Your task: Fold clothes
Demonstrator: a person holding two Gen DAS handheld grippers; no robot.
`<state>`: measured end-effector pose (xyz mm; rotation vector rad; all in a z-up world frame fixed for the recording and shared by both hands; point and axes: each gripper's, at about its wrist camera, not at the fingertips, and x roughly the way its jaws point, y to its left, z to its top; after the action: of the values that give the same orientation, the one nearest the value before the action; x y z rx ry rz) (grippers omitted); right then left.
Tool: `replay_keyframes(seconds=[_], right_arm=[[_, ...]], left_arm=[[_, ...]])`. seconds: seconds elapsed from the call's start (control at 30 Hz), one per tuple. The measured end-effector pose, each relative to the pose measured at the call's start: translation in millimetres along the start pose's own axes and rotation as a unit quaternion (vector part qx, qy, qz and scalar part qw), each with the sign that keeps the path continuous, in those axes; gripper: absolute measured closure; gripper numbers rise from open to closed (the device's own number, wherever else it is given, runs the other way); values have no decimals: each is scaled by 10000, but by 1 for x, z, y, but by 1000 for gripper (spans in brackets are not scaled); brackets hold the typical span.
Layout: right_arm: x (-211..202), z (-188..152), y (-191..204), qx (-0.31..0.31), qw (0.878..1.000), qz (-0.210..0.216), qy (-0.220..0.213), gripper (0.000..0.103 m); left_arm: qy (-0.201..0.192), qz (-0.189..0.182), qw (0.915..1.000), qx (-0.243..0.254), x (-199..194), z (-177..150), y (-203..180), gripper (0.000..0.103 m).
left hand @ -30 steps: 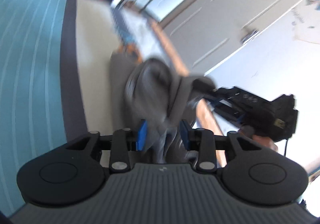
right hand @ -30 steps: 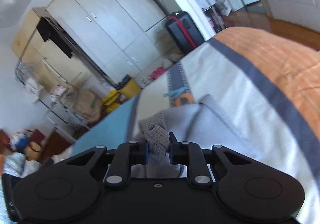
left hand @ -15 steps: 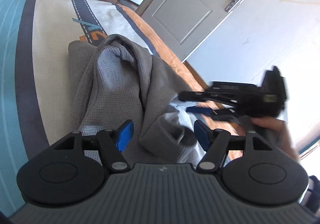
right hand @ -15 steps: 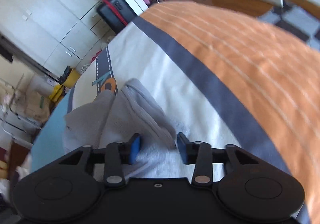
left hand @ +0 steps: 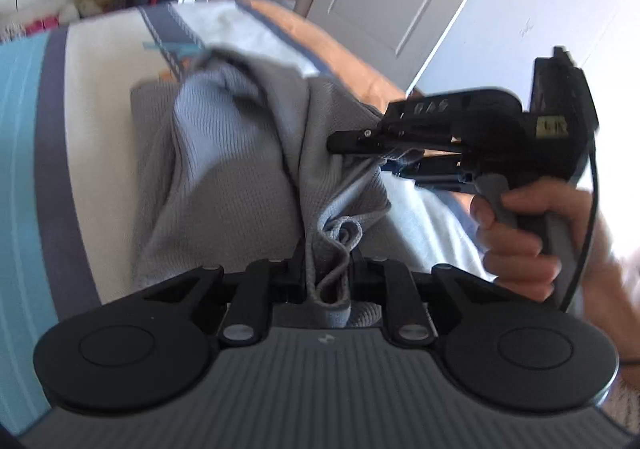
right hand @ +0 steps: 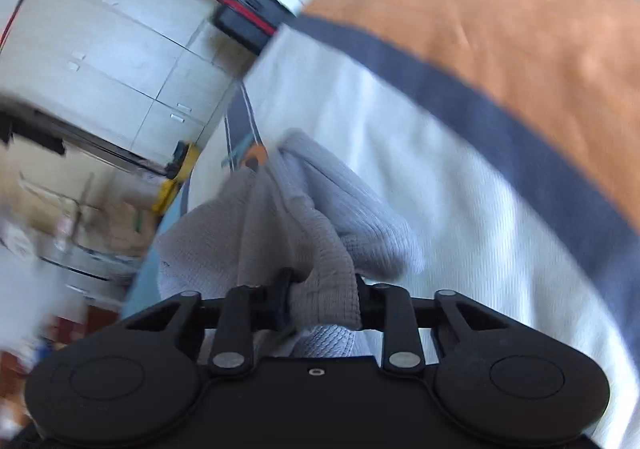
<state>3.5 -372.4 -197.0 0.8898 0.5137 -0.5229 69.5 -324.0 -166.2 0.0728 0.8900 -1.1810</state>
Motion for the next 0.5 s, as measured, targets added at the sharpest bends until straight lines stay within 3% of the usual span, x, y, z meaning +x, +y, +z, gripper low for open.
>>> replay_keyframes(seconds=[0.1, 0.2, 0.3, 0.37, 0.43, 0.5], right_arm=[[-30, -6, 38, -1103, 9908, 18, -778, 78], [-50, -7, 58, -1557, 9784, 497, -1262, 78], [-42, -8, 69, -1640, 9747, 960, -1176, 78], [-20, -7, 76, -1824, 9740, 1071, -809, 78], [2, -10, 81, -2009, 9737, 976, -439, 78], [12, -14, 80, -2143, 9721, 942, -141, 73]], left_arm=[[-380, -173, 9990, -140, -27, -1, -1, 88], [-492, -273, 9977, -381, -47, -8, 3, 88], [-362, -355, 9954, -816, -54, -25, 16, 88], [-255, -230, 9930, -1130, -52, -36, 29, 84], [-168, 57, 9919, -1260, -47, -42, 38, 82], [-229, 692, 9935, -878, -52, -44, 31, 76]])
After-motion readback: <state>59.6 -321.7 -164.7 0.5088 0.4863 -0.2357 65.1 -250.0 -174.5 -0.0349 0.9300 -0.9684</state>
